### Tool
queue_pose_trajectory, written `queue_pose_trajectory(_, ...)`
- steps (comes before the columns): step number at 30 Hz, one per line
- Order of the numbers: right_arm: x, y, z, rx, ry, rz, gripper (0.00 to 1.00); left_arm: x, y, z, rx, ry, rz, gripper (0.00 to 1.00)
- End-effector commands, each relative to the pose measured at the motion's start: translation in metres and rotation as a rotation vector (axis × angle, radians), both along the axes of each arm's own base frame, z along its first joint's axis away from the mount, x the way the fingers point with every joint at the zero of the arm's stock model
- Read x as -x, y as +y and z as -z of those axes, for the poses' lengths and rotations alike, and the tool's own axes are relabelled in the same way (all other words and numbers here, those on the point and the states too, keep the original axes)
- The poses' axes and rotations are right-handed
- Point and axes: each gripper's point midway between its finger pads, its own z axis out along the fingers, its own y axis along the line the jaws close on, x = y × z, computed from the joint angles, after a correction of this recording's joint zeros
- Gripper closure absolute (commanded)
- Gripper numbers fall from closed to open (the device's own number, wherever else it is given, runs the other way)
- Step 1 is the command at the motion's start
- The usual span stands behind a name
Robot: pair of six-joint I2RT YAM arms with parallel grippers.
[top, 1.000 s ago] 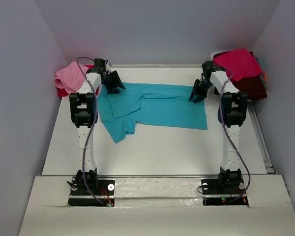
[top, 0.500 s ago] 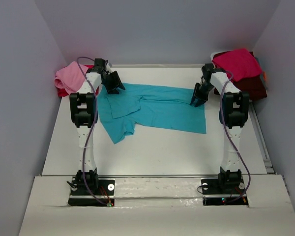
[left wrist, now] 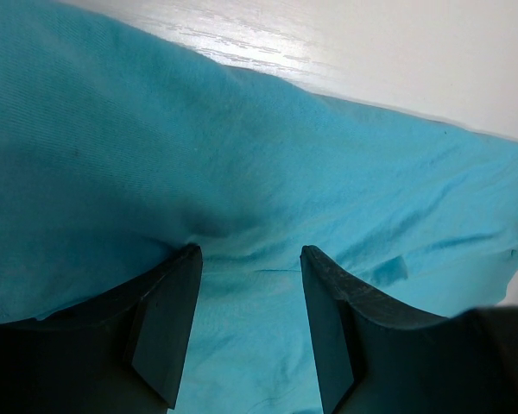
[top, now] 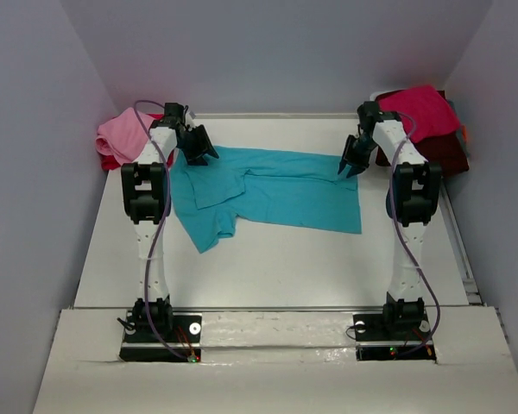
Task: Fold and stack the t-shirts
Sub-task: Fold the flattened tshirt in 1/3 of the way
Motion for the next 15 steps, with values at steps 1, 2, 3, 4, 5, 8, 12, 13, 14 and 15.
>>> queue_pose_trajectory(1,-0.031,0.005,-0.044,-0.009,-0.162,0.028,0.59,0.001,0.014,-0.008,-0.051,-0.008,-0.006,0.37)
queue_pose_trajectory(2,-0.034,0.005,-0.043,-0.010,-0.163,0.030,0.59,0.001,0.014,-0.007,-0.051,-0.005,-0.006,0.37)
queue_pose_trajectory(3,-0.037,0.005,-0.032,-0.009,-0.146,0.033,0.60,0.002,0.013,-0.006,-0.048,0.000,-0.004,0.37)
queue_pose_trajectory(4,-0.043,0.006,-0.034,-0.012,-0.157,0.039,0.59,0.002,0.013,-0.003,-0.047,0.006,-0.004,0.37)
queue_pose_trajectory(5,-0.045,0.006,-0.031,-0.012,-0.151,0.039,0.60,0.003,0.013,-0.002,-0.046,0.011,-0.005,0.37)
queue_pose_trajectory(8,-0.047,0.007,-0.008,-0.012,-0.108,0.044,0.60,0.006,0.014,0.003,-0.050,0.024,-0.005,0.37)
queue_pose_trajectory(12,-0.045,0.008,0.015,-0.018,-0.065,0.041,0.60,0.010,0.015,0.002,-0.059,0.029,-0.001,0.37)
queue_pose_trajectory(13,-0.044,0.009,0.020,-0.020,-0.053,0.039,0.60,0.011,0.015,0.004,-0.062,0.033,-0.001,0.37)
queue_pose_trajectory(14,-0.044,0.009,0.024,-0.019,-0.045,0.039,0.60,0.012,0.016,0.004,-0.064,0.032,-0.001,0.37)
queue_pose_trajectory(15,-0.043,0.009,0.027,-0.018,-0.038,0.037,0.60,0.012,0.017,0.005,-0.070,0.034,-0.003,0.37)
